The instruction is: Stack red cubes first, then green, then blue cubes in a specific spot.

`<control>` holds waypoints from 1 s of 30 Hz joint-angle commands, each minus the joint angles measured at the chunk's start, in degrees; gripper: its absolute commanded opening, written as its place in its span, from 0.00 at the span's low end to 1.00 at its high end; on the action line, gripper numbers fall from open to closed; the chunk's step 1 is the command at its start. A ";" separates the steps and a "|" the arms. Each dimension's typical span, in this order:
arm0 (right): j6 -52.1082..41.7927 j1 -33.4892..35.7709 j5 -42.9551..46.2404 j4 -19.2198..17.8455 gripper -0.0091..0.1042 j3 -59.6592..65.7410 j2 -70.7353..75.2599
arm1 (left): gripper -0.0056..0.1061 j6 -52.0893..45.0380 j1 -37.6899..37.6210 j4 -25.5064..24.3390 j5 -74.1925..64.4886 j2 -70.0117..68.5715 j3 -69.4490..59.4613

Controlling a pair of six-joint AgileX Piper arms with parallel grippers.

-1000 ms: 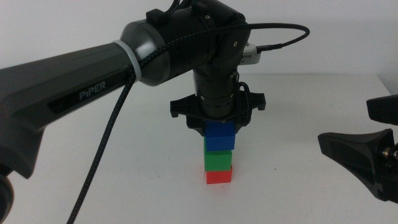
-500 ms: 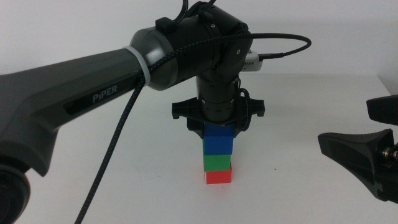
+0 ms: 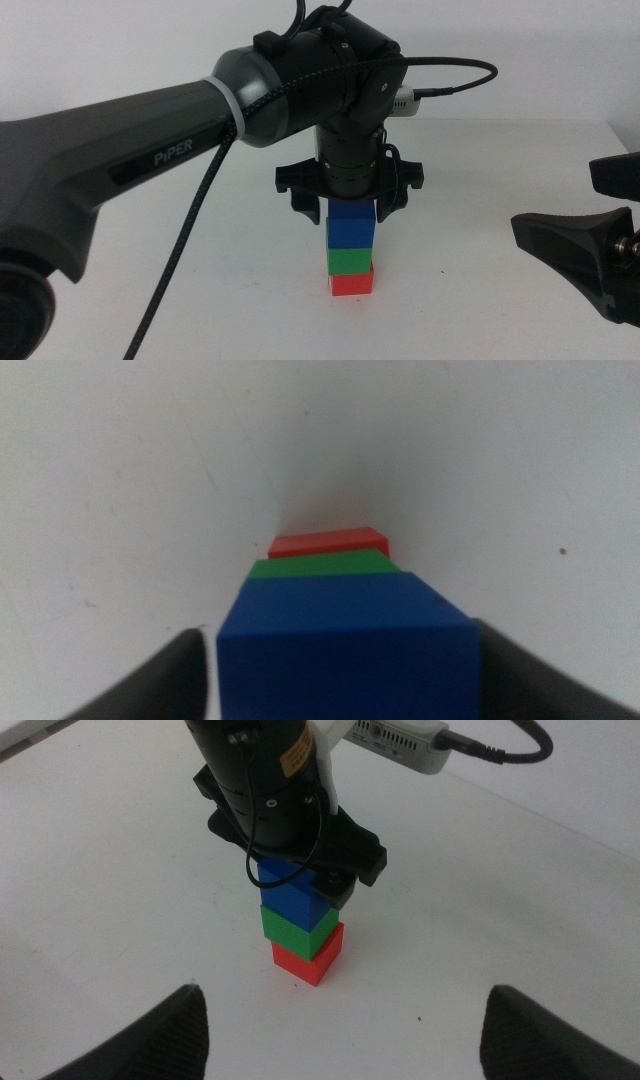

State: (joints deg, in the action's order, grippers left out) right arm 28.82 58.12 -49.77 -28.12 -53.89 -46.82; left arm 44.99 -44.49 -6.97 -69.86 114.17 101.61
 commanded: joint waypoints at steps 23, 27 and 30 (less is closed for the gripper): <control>-0.26 0.15 0.50 -0.27 0.90 0.14 0.26 | 0.89 -27.00 -0.01 -11.80 -0.10 -32.53 0.20; -0.26 0.15 0.50 -0.27 0.90 0.14 0.26 | 0.89 -37.67 0.58 -14.64 -0.10 -39.32 -0.88; -0.26 0.15 0.50 -0.27 0.90 0.14 0.26 | 0.89 -39.25 3.54 -14.64 -0.10 -46.59 -5.80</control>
State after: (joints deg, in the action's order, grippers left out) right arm 28.82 58.12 -49.77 -28.12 -53.89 -46.82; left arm 7.48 -42.06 -20.77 -69.70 70.52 97.66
